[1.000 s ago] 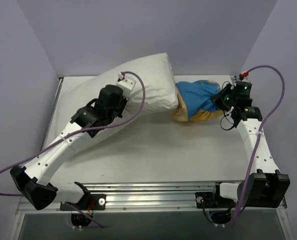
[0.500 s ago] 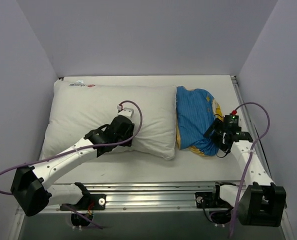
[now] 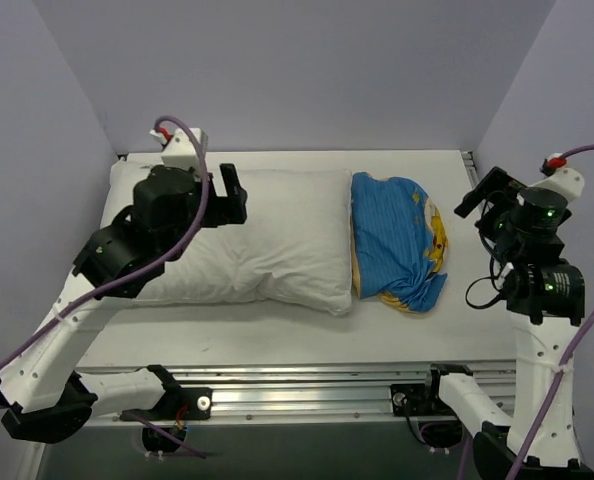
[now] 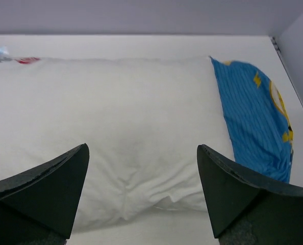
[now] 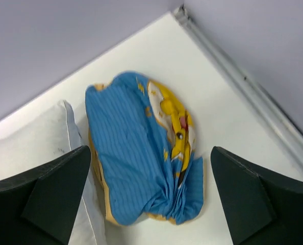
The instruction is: Remove the pillowcase from the pillow
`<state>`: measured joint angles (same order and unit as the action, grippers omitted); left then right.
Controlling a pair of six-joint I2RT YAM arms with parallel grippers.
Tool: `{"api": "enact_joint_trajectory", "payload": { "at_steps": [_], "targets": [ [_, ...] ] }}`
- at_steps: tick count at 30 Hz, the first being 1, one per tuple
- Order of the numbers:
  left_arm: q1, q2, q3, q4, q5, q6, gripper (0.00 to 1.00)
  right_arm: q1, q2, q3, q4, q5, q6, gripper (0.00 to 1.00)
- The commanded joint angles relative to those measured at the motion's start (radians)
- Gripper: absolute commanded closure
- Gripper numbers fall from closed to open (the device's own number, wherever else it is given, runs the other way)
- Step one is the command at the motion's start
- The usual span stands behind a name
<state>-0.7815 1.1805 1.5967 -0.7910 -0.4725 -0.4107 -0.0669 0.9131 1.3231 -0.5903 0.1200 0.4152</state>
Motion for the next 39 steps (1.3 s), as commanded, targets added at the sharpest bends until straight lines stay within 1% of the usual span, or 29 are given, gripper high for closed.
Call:
{"api": "enact_joint_trajectory", "payload": {
  "at_steps": [1, 3, 5, 7, 10, 11, 14, 17, 18, 22, 27, 35, 39],
  "targets": [
    [0.036, -0.018, 0.171, -0.123, -0.141, 0.079, 0.06, 0.030, 0.003, 0.158, -0.094, 0.156, -0.084, 0.00],
    [0.057, -0.022, 0.233, -0.139, -0.193, 0.105, 0.06, 0.048, -0.005, 0.244, -0.101, 0.217, -0.104, 0.00],
    [0.065, -0.048, 0.287, -0.131, -0.276, 0.157, 0.06, 0.088, -0.029, 0.287, -0.094, 0.263, -0.136, 0.00],
    [0.065, -0.083, 0.302, -0.103, -0.340, 0.226, 0.06, 0.131, -0.048, 0.339, -0.075, 0.308, -0.197, 0.00],
    [0.065, -0.125, 0.364, -0.114, -0.393, 0.298, 0.06, 0.163, -0.083, 0.389, -0.040, 0.363, -0.252, 0.00],
    [0.067, -0.137, 0.379, -0.116, -0.432, 0.314, 0.06, 0.176, -0.098, 0.398, -0.031, 0.377, -0.283, 0.00],
    [0.067, -0.196, 0.396, -0.077, -0.494, 0.390, 0.06, 0.190, -0.137, 0.409, 0.010, 0.411, -0.335, 0.00],
    [0.064, -0.232, 0.402, -0.045, -0.532, 0.472, 0.06, 0.199, -0.169, 0.403, 0.049, 0.429, -0.358, 0.00],
    [0.065, -0.237, 0.407, -0.044, -0.566, 0.484, 0.06, 0.200, -0.175, 0.401, 0.066, 0.429, -0.375, 0.00],
    [0.064, -0.258, 0.437, -0.031, -0.606, 0.535, 0.06, 0.203, -0.198, 0.398, 0.095, 0.437, -0.404, 0.00],
    [0.060, -0.263, 0.437, -0.004, -0.646, 0.589, 0.06, 0.211, -0.203, 0.399, 0.110, 0.445, -0.404, 0.00],
    [0.057, -0.282, 0.387, 0.056, -0.663, 0.601, 0.06, 0.213, -0.204, 0.378, 0.150, 0.437, -0.404, 0.00],
    [0.054, -0.266, 0.382, 0.070, -0.655, 0.599, 0.06, 0.213, -0.209, 0.377, 0.155, 0.435, -0.404, 0.00]
  ]
}}
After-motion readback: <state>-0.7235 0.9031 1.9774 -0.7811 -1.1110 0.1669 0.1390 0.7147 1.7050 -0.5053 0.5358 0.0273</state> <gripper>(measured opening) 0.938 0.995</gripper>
